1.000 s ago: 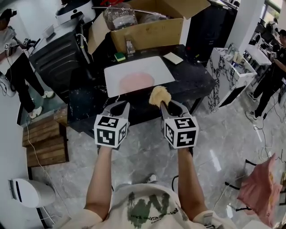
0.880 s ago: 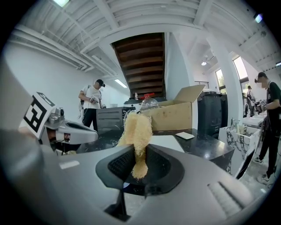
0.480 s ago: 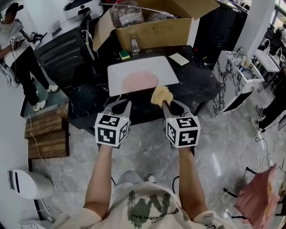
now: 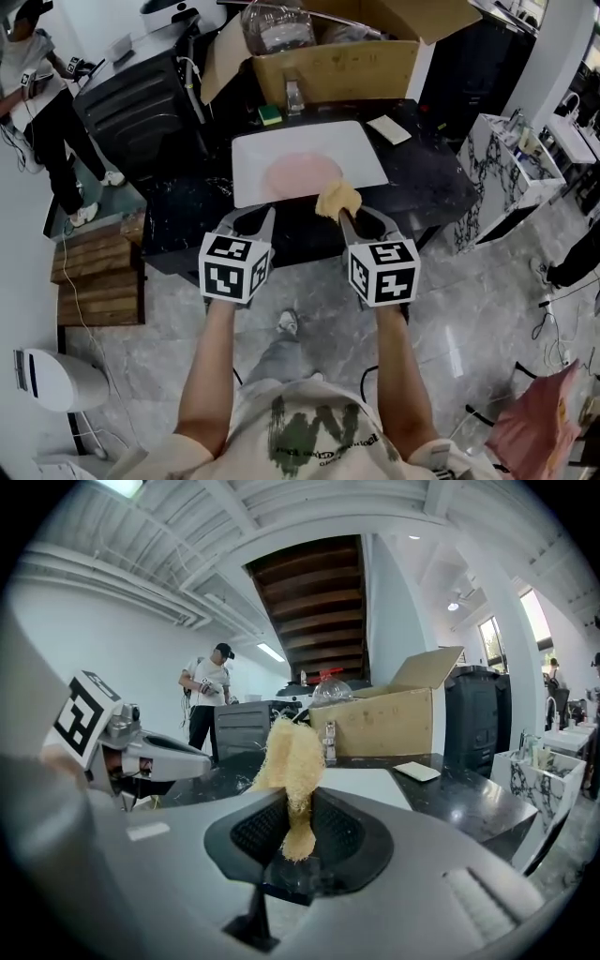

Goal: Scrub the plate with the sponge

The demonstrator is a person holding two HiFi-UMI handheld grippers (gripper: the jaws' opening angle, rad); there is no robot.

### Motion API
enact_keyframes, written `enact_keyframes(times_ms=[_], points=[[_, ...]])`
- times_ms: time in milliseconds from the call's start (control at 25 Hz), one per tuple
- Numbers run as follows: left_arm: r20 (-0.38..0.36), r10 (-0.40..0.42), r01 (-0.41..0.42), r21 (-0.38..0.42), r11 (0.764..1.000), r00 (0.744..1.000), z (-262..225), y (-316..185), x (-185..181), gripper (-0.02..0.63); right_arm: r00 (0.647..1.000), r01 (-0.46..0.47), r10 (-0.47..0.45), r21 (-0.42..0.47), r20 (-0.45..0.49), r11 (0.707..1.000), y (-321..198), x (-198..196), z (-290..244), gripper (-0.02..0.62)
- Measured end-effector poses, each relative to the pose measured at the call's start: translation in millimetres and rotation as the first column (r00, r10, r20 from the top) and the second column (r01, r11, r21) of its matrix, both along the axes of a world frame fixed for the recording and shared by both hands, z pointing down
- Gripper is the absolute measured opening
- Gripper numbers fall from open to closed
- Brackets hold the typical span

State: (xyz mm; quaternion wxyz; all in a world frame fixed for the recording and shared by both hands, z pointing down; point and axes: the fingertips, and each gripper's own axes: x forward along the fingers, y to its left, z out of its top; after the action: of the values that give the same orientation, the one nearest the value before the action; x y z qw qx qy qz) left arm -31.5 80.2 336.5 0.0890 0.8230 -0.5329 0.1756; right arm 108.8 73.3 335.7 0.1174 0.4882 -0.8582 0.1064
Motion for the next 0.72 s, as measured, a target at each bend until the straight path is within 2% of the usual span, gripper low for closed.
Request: enact_keyframes(times_ms=[280, 720], points=[[-0.010, -0.020, 0.020, -0.014, 1.000, 1.000, 11, -54, -24, 0.005, 0.999, 0.027, -0.027, -0.017, -0.026, 0.999, -55, -25, 9, 0.064], [-0.024, -0.004, 0.003, -0.052, 0.999, 1.000, 15, -156, -59, 0.005, 0.998, 0.016, -0.019, -0.054, -0.053, 0.998, -153, -61, 8, 0.064]])
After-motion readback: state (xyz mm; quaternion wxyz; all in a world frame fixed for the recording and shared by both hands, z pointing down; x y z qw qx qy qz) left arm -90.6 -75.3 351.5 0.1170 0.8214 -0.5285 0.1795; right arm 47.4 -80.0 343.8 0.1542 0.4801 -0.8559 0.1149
